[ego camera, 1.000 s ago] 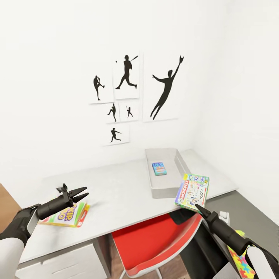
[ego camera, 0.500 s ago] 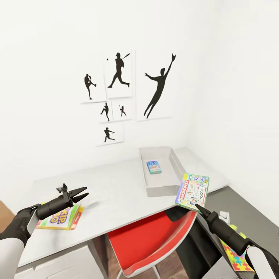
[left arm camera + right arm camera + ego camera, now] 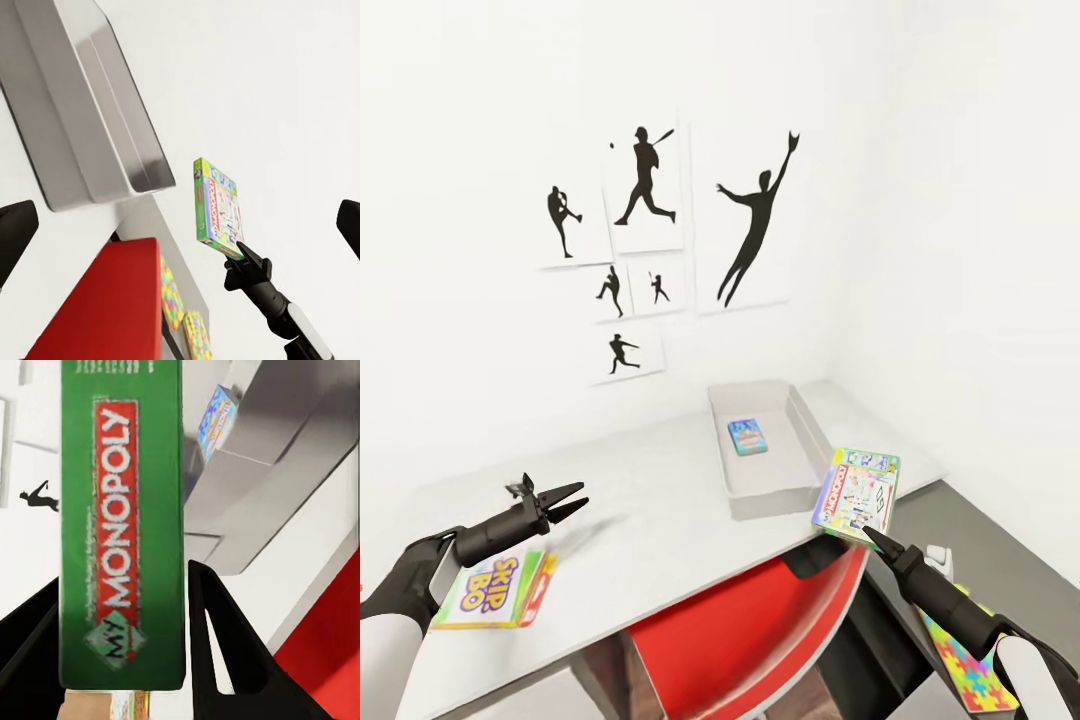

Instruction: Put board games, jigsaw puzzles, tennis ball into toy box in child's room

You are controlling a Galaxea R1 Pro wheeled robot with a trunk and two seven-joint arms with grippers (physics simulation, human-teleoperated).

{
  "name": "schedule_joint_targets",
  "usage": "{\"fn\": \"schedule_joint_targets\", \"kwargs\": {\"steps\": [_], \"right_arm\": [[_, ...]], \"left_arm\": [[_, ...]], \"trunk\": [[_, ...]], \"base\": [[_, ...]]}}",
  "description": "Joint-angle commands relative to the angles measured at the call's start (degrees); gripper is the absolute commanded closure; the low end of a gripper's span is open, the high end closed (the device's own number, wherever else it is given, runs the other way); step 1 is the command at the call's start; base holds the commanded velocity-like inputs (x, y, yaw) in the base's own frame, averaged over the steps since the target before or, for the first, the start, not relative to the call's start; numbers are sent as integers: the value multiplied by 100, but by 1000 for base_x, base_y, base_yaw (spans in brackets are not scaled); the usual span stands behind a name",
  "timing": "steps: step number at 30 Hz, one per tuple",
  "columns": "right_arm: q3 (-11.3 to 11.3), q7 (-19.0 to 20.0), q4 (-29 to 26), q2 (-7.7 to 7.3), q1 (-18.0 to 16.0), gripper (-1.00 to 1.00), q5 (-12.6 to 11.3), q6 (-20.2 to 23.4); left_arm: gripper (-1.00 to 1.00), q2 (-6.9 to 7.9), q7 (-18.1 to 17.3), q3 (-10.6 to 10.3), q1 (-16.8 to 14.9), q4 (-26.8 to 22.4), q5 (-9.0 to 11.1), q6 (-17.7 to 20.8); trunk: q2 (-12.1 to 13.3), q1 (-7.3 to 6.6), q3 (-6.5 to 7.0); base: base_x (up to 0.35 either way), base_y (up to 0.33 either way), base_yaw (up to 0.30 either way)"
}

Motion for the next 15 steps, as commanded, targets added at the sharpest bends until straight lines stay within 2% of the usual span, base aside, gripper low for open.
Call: {"fn": "schedule_joint_targets", "kwargs": {"steps": [1,8,15], "right_arm": [[-10,8,0,1,-6,100,-19,42],[-10,8,-8,3,-2,100,-19,42],[-10,8,-10,1,-2,100,-19,42]], "left_arm": [[-100,1,-21,4,-2,0,-1,60],[-100,1,-25,4,-3,0,-1,60],[-100,1,-21,4,3,0,-1,60]], "trunk": [[-12,5,-16],[-12,5,-29],[-12,5,-30]], "base": [[202,6,-102],[258,25,-44],[20,1,-1]]}}
